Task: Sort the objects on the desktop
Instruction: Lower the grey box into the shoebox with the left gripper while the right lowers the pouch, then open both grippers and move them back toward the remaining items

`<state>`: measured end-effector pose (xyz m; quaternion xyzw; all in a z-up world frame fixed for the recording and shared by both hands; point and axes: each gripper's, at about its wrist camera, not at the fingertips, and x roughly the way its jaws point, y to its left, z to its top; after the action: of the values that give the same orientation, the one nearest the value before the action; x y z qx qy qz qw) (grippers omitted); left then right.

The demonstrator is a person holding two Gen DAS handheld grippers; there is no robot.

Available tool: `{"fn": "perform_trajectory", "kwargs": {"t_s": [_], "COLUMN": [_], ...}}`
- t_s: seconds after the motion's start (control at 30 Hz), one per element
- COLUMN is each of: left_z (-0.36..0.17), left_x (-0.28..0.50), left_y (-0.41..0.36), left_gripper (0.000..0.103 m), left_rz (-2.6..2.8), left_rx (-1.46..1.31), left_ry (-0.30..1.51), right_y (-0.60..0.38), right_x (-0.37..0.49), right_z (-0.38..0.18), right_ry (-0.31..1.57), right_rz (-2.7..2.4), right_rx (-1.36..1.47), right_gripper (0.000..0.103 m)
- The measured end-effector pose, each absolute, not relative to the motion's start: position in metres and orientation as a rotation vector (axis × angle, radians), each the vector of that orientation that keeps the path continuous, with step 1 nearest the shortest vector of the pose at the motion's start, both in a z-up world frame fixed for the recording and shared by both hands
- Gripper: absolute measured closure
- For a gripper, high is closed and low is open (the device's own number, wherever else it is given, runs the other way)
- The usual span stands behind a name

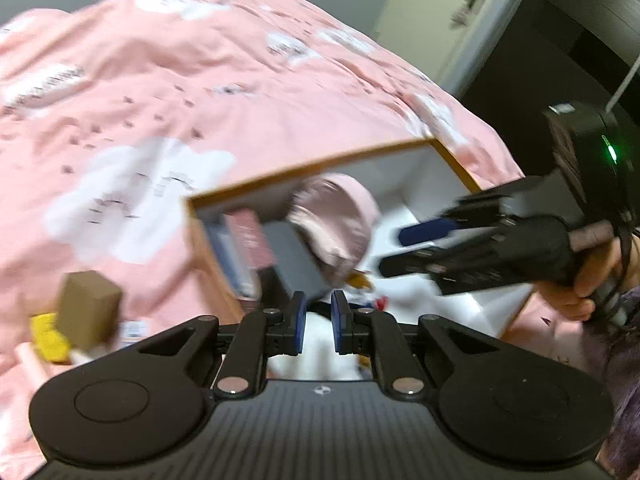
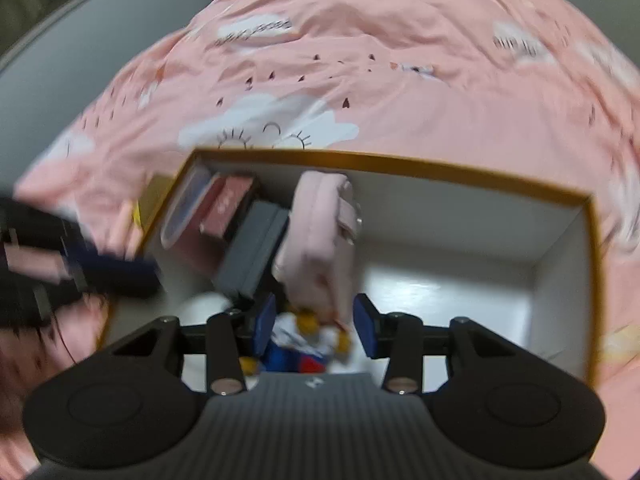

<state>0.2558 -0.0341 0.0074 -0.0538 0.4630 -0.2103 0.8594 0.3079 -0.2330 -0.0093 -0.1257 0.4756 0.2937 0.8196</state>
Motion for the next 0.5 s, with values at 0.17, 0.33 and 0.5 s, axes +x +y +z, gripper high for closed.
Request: {"fn": "perform_trajectory", "kwargs": {"t_s": [0.17, 0.33, 0.5], "left_z": [0.023, 0.017, -0.007], "left_x": [0.256, 0.254, 0.262], "left_y": [-0.011, 0.014, 0.021], "left_gripper": [0.087, 0.086, 0.086], "left_rz": [-0.341, -0.266, -0.260], "left_rx": [-0.117, -0.124, -0.124], "left_ry": [0.956, 1.030, 1.096], "right_y": [-0.233, -0.210, -0.187], "right_x": [0.320, 0.344, 0.355], "right_z": [-0.020, -0.049, -0.073], "right_ry": [0.998, 1.022, 1.026], "right_rz": [0.609, 0.700, 0.782], "right_rx": [-0.551, -0.715, -0.843], "right_gripper": [0.079, 0.088, 0.090]}}
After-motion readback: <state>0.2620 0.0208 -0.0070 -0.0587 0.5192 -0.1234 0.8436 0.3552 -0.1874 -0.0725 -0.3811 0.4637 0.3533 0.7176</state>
